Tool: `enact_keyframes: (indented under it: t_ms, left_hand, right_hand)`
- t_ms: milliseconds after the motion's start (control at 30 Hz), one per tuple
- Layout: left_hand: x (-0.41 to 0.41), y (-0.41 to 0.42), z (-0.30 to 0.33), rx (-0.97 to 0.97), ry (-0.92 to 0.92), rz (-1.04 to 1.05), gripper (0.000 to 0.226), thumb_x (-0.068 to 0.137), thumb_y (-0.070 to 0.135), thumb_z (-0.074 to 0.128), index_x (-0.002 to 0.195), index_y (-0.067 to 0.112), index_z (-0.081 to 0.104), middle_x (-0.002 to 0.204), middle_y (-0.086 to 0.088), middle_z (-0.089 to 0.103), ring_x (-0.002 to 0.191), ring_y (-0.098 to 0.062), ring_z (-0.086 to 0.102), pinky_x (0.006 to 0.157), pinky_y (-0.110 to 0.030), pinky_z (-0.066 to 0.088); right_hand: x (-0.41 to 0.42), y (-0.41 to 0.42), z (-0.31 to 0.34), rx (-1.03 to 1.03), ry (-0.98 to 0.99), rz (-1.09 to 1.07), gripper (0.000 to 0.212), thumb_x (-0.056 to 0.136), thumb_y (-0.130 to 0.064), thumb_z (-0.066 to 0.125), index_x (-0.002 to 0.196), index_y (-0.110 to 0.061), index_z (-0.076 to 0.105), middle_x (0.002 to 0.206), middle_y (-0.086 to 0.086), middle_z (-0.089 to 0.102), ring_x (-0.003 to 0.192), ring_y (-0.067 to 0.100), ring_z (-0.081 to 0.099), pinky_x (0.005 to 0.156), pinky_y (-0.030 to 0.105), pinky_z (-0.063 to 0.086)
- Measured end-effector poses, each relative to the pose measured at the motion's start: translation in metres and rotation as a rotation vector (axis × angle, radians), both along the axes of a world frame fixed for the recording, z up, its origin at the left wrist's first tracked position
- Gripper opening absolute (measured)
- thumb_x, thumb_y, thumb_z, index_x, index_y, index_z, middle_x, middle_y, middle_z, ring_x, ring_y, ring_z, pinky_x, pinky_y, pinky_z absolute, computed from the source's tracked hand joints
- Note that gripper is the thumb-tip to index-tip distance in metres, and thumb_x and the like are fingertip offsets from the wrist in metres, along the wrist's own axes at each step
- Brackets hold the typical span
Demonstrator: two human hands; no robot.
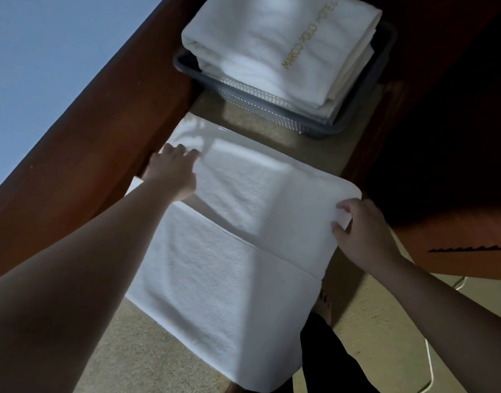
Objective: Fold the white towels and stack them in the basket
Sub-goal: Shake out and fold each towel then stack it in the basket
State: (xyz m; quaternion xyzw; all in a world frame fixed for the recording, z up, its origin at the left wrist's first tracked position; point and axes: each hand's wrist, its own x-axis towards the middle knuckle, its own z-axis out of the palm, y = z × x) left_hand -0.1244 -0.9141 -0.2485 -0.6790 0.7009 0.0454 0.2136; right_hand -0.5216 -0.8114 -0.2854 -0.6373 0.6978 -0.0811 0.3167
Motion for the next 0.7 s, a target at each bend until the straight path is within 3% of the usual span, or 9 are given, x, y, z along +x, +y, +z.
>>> enact_keyframes:
  t_ms: [133, 300, 467, 567, 700]
  left_hand:
    - [-0.064, -0.031, -0.012, 0.016, 0.184, -0.245, 0.055, 0.103, 0.029, 0.058, 0.155, 0.033, 0.039, 0.158, -0.002, 0.044, 0.143, -0.03, 0.037, 0.108, -0.05, 0.04]
    - [-0.117, -0.066, -0.025, 0.07, 0.148, -0.331, 0.061, 0.107, 0.033, 0.053, 0.163, 0.031, 0.03, 0.168, -0.001, 0.032, 0.153, -0.029, 0.027, 0.115, -0.048, 0.034]
    - [-0.13, -0.093, -0.021, 0.141, 0.092, -0.362, 0.058, 0.099, 0.04, 0.065, 0.151, 0.024, 0.045, 0.154, -0.008, 0.047, 0.143, -0.031, 0.037, 0.114, -0.05, 0.033]
    - [-0.129, -0.103, -0.016, 0.206, -0.019, -0.378, 0.052, 0.098, 0.051, 0.063, 0.14, 0.021, 0.056, 0.148, -0.011, 0.048, 0.144, -0.034, 0.034, 0.114, -0.05, 0.031]
    - [-0.127, -0.111, -0.01, 0.266, -0.111, -0.461, 0.048, 0.093, 0.061, 0.063, 0.126, 0.027, 0.066, 0.14, -0.007, 0.049, 0.141, -0.032, 0.033, 0.114, -0.049, 0.031]
  right_hand:
    - [0.003, -0.04, 0.002, -0.027, 0.106, -0.074, 0.063, 0.096, -0.03, 0.071, 0.151, -0.02, 0.04, 0.147, 0.009, 0.043, 0.133, 0.029, 0.046, 0.096, 0.044, 0.052]
    - [0.002, -0.073, -0.002, 0.11, 0.128, -0.095, 0.069, 0.1, -0.031, 0.067, 0.158, -0.018, 0.032, 0.157, 0.011, 0.035, 0.139, 0.034, 0.046, 0.105, 0.049, 0.047]
    - [-0.008, -0.088, 0.0, 0.223, 0.076, -0.213, 0.065, 0.092, -0.039, 0.078, 0.143, -0.018, 0.044, 0.142, 0.01, 0.049, 0.122, 0.035, 0.058, 0.09, 0.043, 0.052]
    - [-0.018, -0.094, -0.003, 0.284, 0.131, -0.19, 0.064, 0.087, -0.053, 0.078, 0.135, -0.022, 0.05, 0.136, 0.005, 0.056, 0.126, 0.033, 0.055, 0.097, 0.047, 0.045]
    - [-0.03, -0.097, 0.0, 0.388, 0.169, -0.062, 0.046, 0.086, -0.066, 0.07, 0.113, -0.03, 0.062, 0.122, -0.002, 0.058, 0.128, 0.028, 0.045, 0.096, 0.047, 0.037]
